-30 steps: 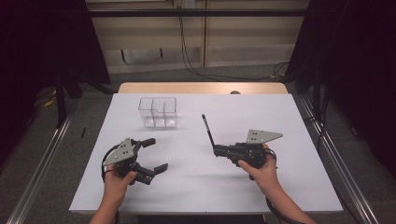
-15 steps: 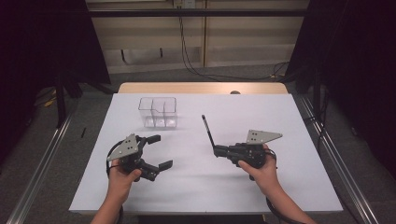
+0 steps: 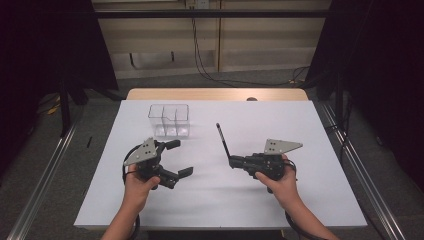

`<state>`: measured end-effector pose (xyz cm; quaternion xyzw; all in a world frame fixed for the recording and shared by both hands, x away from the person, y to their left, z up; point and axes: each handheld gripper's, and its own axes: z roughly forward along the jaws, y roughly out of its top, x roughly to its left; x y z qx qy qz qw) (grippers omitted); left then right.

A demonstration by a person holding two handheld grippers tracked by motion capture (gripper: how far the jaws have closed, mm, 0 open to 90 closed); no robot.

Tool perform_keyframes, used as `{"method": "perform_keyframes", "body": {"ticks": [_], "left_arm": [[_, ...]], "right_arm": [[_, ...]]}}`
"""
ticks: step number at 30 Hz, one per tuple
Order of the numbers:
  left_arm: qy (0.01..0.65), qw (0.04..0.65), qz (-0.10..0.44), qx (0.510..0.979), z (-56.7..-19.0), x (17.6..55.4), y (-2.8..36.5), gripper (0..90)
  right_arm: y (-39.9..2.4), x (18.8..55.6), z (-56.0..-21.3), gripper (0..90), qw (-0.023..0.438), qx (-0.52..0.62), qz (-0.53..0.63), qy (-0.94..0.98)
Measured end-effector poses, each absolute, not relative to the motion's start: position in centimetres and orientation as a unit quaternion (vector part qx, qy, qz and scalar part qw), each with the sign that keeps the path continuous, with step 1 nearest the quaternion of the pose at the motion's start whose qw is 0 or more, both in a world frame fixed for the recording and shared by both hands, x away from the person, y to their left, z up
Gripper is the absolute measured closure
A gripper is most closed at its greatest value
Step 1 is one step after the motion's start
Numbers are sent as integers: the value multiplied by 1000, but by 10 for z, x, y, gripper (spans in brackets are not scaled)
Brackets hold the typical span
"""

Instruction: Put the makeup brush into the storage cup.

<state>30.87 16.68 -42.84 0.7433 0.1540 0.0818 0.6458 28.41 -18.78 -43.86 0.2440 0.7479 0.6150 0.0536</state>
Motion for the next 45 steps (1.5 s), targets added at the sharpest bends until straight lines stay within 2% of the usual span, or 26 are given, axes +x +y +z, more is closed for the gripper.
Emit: {"method": "perform_keyframes", "body": {"ticks": [45], "left_arm": [[175,643,53,744,-414,326,121,0]], "right_arm": [[-182,283,-440,847,53,233,612,754]]}}
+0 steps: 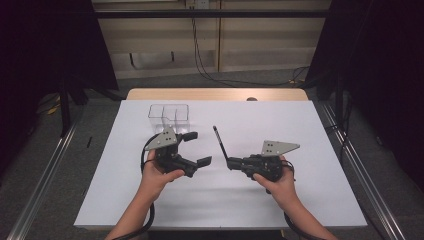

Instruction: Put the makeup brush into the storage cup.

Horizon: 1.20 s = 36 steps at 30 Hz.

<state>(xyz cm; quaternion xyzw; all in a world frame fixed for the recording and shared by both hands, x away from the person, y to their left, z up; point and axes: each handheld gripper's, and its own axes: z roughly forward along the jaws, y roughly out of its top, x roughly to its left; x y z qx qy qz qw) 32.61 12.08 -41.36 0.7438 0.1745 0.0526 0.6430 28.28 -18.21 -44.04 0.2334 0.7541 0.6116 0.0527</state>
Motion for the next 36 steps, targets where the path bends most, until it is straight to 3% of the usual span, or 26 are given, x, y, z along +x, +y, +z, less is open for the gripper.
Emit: {"method": "perform_keyframes", "body": {"ticks": [16,36], "left_arm": [[178,652,37,736,-415,329,113,51],[166,670,6,724,-418,333,106,367]], "right_arm": [[-180,282,-440,846,55,230,609,757],[-179,282,-440,847,59,229,607,759]]}}
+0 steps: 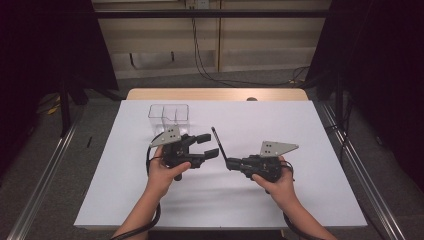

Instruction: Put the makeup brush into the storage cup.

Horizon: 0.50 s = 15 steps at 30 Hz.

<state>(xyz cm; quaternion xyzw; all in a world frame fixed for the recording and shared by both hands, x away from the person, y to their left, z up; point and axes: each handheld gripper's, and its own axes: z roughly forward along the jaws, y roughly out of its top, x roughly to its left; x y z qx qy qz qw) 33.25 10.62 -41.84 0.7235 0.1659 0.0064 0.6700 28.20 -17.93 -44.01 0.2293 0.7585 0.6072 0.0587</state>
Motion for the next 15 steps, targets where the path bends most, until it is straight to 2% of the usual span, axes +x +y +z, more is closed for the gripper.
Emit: {"method": "perform_keyframes", "body": {"ticks": [4,15], "left_arm": [[158,672,-6,724,-418,331,102,410],[159,683,-33,712,-421,330,97,679]], "right_arm": [[-179,282,-440,847,59,230,607,758],[-175,282,-441,847,60,227,605,761]]}}
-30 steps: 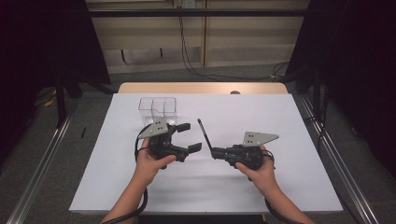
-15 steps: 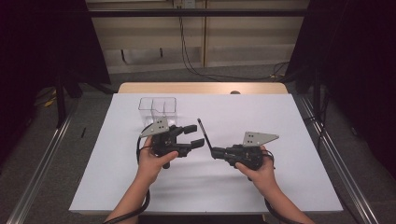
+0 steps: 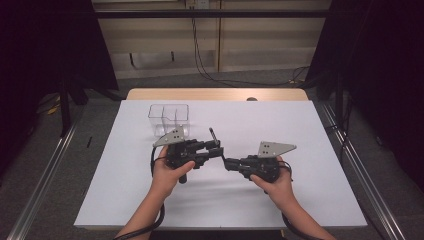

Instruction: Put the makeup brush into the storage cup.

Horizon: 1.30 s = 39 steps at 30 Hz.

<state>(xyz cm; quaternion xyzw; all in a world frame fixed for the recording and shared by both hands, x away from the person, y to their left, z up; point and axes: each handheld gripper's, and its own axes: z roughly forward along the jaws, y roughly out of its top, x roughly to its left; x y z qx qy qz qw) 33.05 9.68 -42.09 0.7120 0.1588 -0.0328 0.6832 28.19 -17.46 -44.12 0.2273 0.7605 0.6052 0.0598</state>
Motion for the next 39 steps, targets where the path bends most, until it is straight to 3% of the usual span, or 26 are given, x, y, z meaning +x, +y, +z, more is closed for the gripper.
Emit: {"method": "perform_keyframes", "body": {"ticks": [7,30,39], "left_arm": [[156,688,-44,707,-421,329,95,813],[146,695,-32,703,-419,322,91,835],[153,695,-23,702,-417,323,98,836]], "right_arm": [[-174,283,-442,846,61,228,607,759],[-170,281,-444,837,59,230,612,755],[-173,280,-443,753,75,233,607,756]]}}
